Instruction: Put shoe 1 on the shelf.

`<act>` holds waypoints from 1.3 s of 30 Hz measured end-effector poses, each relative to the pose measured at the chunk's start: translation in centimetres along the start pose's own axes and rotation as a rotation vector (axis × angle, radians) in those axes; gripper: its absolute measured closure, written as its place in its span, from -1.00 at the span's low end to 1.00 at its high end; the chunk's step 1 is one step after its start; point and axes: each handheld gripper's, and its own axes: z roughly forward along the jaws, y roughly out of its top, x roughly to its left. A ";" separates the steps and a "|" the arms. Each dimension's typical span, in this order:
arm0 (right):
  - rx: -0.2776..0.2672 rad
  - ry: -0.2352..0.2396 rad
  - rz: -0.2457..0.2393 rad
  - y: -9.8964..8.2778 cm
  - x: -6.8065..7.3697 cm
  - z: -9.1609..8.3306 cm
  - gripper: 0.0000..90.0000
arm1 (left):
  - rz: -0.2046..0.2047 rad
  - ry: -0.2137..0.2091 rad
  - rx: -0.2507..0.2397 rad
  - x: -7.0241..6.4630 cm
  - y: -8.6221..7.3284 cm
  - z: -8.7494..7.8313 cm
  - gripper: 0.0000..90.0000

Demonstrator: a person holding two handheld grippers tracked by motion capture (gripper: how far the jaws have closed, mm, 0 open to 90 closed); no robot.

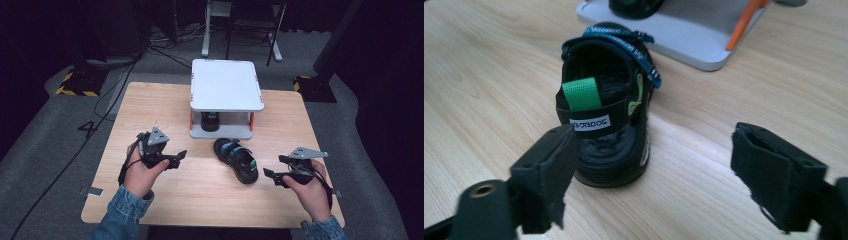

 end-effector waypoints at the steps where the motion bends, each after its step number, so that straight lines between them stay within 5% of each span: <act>1: 0.013 0.007 -0.003 0.1 0.0 0.4 -0.64 | -0.005 0.013 0.007 0.4 -0.3 -0.3 -0.57; 13: 0.104 0.103 -0.063 1.4 1.3 4.7 -0.64 | -0.035 0.041 0.095 2.3 -2.9 -1.6 -0.61; 23: 0.105 0.121 -0.032 1.2 1.3 7.6 -0.63 | -0.072 0.056 0.106 2.8 -4.3 -2.2 -0.60; 27: 0.121 0.180 -0.002 1.2 1.1 7.9 -0.27 | -0.080 0.064 0.108 2.9 -4.5 -2.5 -0.60; 33: 0.130 0.140 -0.025 1.3 1.0 7.3 0.34 | -0.073 0.059 0.112 2.8 -4.5 -2.3 -0.59; 39: 0.138 0.096 -0.045 1.4 2.0 7.2 0.50 | -0.068 0.054 0.115 2.8 -4.3 -2.0 -0.58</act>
